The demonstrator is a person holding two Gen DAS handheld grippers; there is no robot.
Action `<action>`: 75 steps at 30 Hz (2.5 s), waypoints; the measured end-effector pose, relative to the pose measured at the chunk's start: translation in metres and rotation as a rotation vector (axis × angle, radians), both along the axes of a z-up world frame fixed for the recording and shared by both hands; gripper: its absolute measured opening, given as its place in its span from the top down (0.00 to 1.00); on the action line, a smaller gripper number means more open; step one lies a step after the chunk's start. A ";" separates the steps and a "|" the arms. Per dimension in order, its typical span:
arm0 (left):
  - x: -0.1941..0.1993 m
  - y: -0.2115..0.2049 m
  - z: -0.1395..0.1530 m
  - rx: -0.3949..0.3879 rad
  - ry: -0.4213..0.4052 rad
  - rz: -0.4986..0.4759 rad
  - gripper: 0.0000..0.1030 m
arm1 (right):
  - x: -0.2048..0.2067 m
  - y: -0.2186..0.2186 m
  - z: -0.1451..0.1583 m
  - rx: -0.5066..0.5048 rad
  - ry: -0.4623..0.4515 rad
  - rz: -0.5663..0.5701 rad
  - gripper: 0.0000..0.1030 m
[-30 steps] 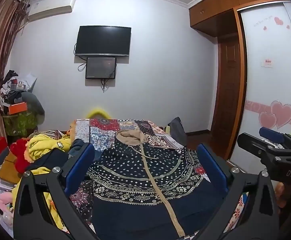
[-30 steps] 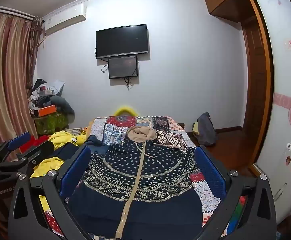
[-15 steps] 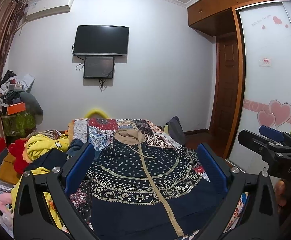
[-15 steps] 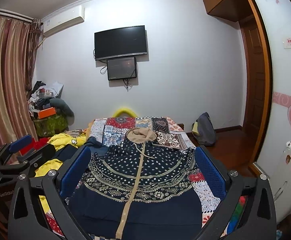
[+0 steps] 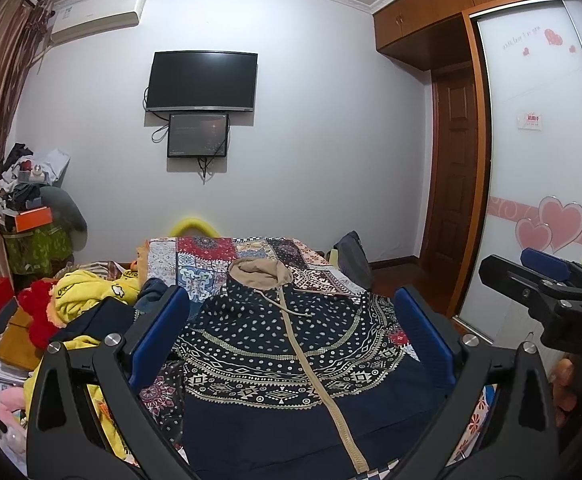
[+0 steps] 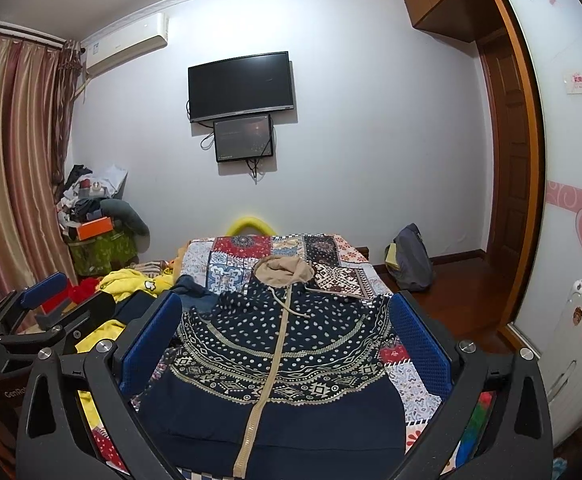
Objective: Fold large clothes
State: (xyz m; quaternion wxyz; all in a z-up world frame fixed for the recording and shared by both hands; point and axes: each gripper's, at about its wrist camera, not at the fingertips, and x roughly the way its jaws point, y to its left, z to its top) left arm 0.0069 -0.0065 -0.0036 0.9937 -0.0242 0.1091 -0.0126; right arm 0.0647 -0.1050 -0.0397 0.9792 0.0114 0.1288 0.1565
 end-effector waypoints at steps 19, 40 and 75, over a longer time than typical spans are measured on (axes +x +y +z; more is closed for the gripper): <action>0.001 0.002 0.001 -0.013 -0.001 0.000 0.00 | -0.001 0.004 0.001 -0.011 -0.005 -0.003 0.00; 0.024 0.020 -0.009 -0.021 0.018 -0.008 0.00 | 0.028 0.016 -0.009 -0.064 0.049 -0.044 0.00; 0.252 0.392 -0.233 -0.590 0.716 0.310 0.09 | 0.299 0.108 -0.138 -0.180 0.616 0.125 0.00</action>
